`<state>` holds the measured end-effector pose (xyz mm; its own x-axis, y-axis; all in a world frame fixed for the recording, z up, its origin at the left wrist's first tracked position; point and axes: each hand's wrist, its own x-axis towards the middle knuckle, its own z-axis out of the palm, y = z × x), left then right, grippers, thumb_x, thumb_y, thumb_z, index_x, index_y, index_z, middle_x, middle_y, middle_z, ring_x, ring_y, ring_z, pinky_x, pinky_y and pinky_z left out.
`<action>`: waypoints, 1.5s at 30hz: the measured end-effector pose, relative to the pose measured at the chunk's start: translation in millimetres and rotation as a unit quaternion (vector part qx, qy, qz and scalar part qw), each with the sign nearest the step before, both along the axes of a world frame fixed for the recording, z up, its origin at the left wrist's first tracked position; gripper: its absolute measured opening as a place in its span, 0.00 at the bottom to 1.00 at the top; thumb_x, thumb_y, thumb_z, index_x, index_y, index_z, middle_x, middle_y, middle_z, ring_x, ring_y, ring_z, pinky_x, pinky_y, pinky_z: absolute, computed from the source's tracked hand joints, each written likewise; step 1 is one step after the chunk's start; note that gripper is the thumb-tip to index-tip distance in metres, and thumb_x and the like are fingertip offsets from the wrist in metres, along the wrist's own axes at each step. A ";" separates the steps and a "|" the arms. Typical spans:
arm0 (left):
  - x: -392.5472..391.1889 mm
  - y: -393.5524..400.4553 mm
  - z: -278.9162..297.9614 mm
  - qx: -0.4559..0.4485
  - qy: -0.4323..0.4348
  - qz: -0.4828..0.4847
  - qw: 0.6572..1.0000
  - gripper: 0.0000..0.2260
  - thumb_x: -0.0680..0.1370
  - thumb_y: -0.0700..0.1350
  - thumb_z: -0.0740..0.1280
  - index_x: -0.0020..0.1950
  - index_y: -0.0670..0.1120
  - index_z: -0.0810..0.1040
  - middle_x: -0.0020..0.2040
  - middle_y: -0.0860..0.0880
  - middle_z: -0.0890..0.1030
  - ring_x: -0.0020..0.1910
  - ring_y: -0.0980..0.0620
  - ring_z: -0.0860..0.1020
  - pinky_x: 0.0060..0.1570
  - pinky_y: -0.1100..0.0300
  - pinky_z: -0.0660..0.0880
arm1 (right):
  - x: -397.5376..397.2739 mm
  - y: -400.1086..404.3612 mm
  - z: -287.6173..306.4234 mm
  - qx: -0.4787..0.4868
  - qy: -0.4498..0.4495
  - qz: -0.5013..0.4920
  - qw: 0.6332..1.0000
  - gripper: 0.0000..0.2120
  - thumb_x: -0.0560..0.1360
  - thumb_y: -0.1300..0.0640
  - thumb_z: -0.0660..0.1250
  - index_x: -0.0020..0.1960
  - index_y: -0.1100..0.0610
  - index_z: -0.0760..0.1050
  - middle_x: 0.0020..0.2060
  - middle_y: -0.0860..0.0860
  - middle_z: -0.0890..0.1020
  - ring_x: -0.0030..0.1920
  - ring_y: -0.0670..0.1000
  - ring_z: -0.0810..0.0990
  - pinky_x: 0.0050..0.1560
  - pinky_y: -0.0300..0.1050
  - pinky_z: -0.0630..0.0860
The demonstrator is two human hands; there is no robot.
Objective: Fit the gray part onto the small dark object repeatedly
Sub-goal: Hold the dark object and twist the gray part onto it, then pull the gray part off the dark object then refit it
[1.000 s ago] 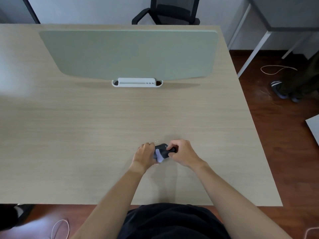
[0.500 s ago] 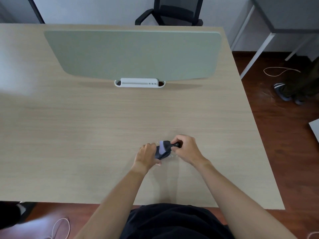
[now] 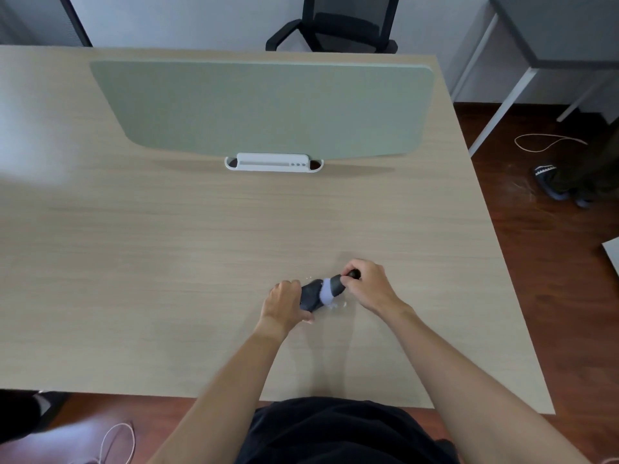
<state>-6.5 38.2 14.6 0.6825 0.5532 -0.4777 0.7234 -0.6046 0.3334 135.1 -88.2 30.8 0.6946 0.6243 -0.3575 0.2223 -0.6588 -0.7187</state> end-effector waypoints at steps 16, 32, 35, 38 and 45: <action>1.6 -0.9 -7.7 0.009 -0.010 -0.003 1.000 0.23 0.65 0.50 0.78 0.52 0.41 0.75 0.50 0.44 0.79 0.50 0.43 0.78 0.42 0.57 0.70 | 1.9 -10.6 -12.3 -0.013 -0.023 -0.033 0.999 0.06 0.72 0.65 0.64 0.42 0.57 0.78 0.40 0.51 0.81 0.43 0.52 0.78 0.42 0.43 0.74; -6.5 7.5 -15.5 -0.035 -0.044 0.011 0.998 0.30 0.61 0.47 0.80 0.60 0.48 0.75 0.52 0.46 0.79 0.55 0.44 0.76 0.53 0.57 0.72 | -4.3 -8.5 -17.7 -0.017 -0.025 -0.051 0.998 0.04 0.74 0.57 0.65 0.41 0.52 0.76 0.40 0.50 0.81 0.44 0.53 0.78 0.45 0.50 0.77; -7.3 6.7 -13.7 -0.048 -0.046 0.016 0.998 0.46 0.63 0.45 0.80 0.75 0.49 0.58 0.60 0.45 0.77 0.61 0.42 0.73 0.61 0.54 0.70 | -18.4 14.6 -8.9 0.037 0.014 -0.019 0.999 0.03 0.73 0.58 0.67 0.41 0.54 0.79 0.37 0.49 0.81 0.40 0.49 0.78 0.42 0.43 0.74; -7.5 8.9 -12.0 -0.059 -0.039 0.017 0.997 0.51 0.64 0.44 0.80 0.78 0.48 0.50 0.60 0.42 0.75 0.63 0.41 0.72 0.64 0.52 0.68 | -36.2 34.9 -8.0 0.038 0.034 0.041 0.998 0.03 0.74 0.57 0.69 0.46 0.55 0.81 0.42 0.49 0.83 0.44 0.48 0.79 0.46 0.41 0.75; -7.8 11.2 -8.0 -0.059 -0.044 0.014 0.997 0.42 0.62 0.42 0.80 0.71 0.50 0.62 0.60 0.45 0.77 0.61 0.43 0.73 0.58 0.55 0.70 | -12.0 7.6 -20.4 -0.033 0.009 0.020 0.999 0.05 0.73 0.58 0.70 0.48 0.55 0.83 0.45 0.51 0.85 0.47 0.52 0.81 0.51 0.47 0.79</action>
<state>-14.4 49.4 6.6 0.7105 0.5155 -0.4790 0.7034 -0.5380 0.4645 123.1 -80.6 10.3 0.6628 0.6253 -0.4119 0.2357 -0.6964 -0.6779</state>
